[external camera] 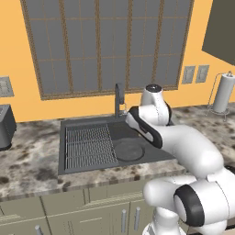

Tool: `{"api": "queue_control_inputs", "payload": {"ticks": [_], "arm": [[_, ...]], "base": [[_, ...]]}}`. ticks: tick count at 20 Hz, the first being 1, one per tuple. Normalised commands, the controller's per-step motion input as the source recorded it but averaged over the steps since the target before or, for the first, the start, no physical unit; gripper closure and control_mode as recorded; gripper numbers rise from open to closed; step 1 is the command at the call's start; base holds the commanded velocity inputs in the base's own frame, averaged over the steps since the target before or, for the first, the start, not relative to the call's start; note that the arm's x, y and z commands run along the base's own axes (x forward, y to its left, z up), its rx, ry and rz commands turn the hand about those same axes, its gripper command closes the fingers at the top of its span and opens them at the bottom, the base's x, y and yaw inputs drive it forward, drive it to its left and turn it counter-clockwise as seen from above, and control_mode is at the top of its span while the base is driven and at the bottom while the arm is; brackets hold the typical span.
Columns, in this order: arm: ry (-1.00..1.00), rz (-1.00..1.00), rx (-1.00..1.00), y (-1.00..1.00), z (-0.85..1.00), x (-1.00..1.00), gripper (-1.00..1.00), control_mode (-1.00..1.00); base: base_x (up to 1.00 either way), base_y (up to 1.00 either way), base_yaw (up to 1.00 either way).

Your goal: Pick the pan and sponge and place them into the sink. Then turn on the water.

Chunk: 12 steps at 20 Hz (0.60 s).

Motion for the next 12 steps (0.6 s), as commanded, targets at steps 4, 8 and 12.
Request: {"api": "queue_control_inputs", "payload": {"ticks": [4,8,12], "arm": [[-0.02,0.07,0.0,-0.16,-0.17,0.14,1.0,-1.0],[0.0,0.08,0.0,-0.07,-0.21,0.22,1.0,-1.0],[0.0,0.07,0.0,-0.04,-0.22,0.21,1.0,-1.0]], "base": [[0.0,0.0,0.0],[0.0,0.0,0.0],[0.0,0.0,0.0]]}}
